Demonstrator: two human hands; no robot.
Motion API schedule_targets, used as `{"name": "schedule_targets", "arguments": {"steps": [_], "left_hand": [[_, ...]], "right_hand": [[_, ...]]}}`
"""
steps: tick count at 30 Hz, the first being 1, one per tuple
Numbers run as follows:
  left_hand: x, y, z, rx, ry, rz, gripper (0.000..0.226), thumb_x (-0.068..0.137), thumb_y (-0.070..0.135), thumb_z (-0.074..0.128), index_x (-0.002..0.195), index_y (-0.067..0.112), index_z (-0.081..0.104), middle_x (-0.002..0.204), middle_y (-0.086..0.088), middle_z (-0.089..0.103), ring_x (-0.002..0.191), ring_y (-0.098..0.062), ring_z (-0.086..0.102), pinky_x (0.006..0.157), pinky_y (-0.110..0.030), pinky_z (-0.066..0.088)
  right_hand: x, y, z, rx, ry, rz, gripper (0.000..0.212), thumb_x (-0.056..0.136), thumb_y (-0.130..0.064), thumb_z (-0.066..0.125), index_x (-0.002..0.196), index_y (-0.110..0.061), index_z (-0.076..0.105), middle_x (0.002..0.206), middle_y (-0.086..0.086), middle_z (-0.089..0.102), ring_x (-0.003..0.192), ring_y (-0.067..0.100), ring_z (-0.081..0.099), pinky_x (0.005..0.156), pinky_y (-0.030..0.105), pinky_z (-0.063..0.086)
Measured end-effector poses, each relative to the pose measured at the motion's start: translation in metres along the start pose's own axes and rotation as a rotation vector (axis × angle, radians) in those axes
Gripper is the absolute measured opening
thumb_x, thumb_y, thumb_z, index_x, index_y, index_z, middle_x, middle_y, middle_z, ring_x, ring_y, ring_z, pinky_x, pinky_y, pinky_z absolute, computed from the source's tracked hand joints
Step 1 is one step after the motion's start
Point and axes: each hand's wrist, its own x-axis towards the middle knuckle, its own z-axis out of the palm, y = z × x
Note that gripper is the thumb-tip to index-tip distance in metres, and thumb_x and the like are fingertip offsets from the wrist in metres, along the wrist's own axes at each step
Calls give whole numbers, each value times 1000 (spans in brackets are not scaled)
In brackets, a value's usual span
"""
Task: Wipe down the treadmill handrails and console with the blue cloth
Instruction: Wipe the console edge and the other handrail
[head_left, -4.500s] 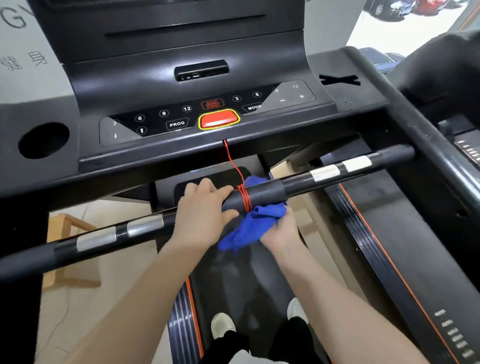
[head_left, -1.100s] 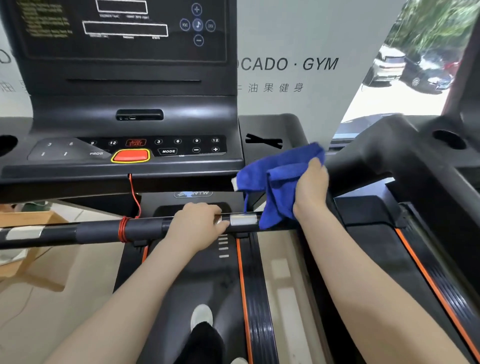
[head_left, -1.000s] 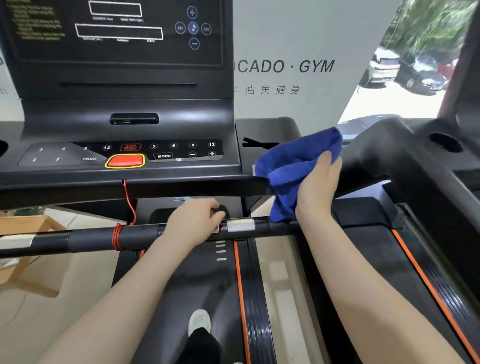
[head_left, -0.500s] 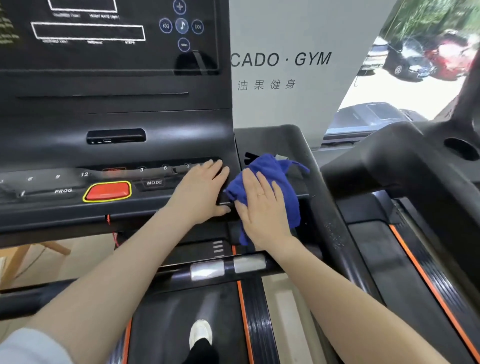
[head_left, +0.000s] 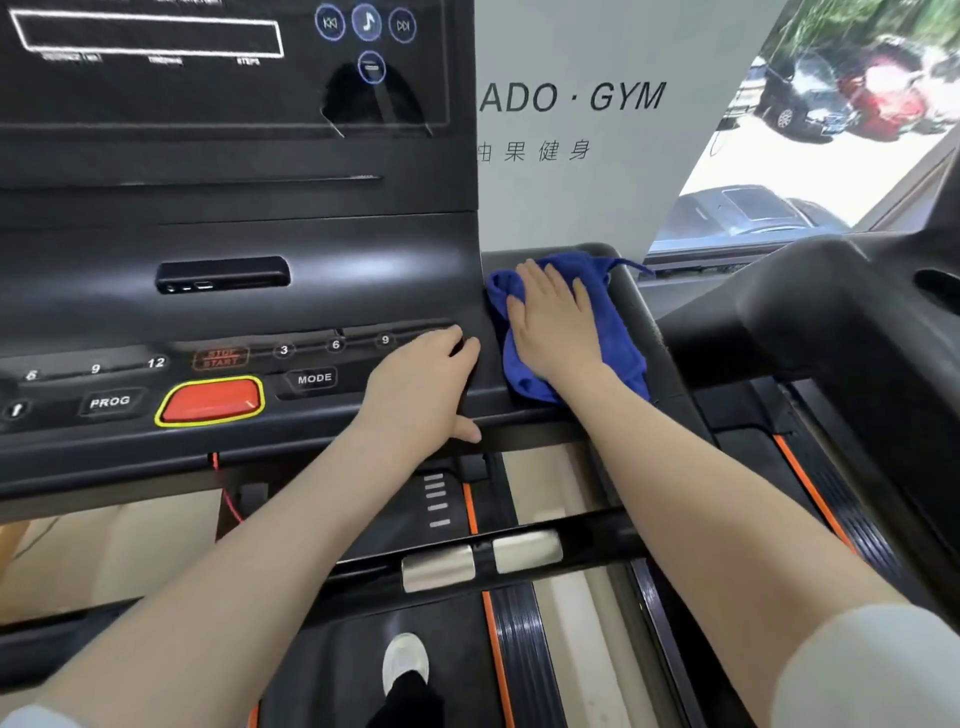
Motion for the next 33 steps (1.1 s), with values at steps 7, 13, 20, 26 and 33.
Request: {"name": "schedule_targets", "arguments": {"steps": [7,13,20,26,33], "left_hand": [[-6,0,8,31,49,16,92,79,47,64,148,12,14,156,-8,14,142,-23,17,114,-34,20],[-8,0,13,-11,62,4,91,80,42,66,148,10,15,156,-10,13,143,-26,16,115,-37,20],[-11,1,15,48,66,-5,89,82,47,62,148,12,14,157,-9,12,143,-25,15,117,-39,16],[-7,8,10,205,58,32,92,79,56,60,146,9,19,150,-13,26,134,-27,32,110,-37,29],[35,-20,-27,137,64,103,78,73,72,49,126,15,52,126,-4,51,115,-24,48,97,-36,38]], "right_hand": [[-44,-2,-1,23,15,-76,49,102,-29,24,149,-14,21,156,1,21,144,19,17,116,37,11],[-101,-1,5,-45,-20,-131,55,101,-36,24,151,-16,9,158,1,10,146,20,8,116,37,2],[-118,8,4,-25,-37,-190,55,102,-32,29,151,-17,10,159,1,7,146,21,5,116,38,0],[-90,9,2,-2,-60,-170,53,102,-33,24,151,-20,6,159,-4,5,146,16,-1,116,35,-3],[-27,3,1,-23,-113,-157,52,102,-33,22,151,-20,10,159,-3,5,146,18,1,116,37,0]]}}
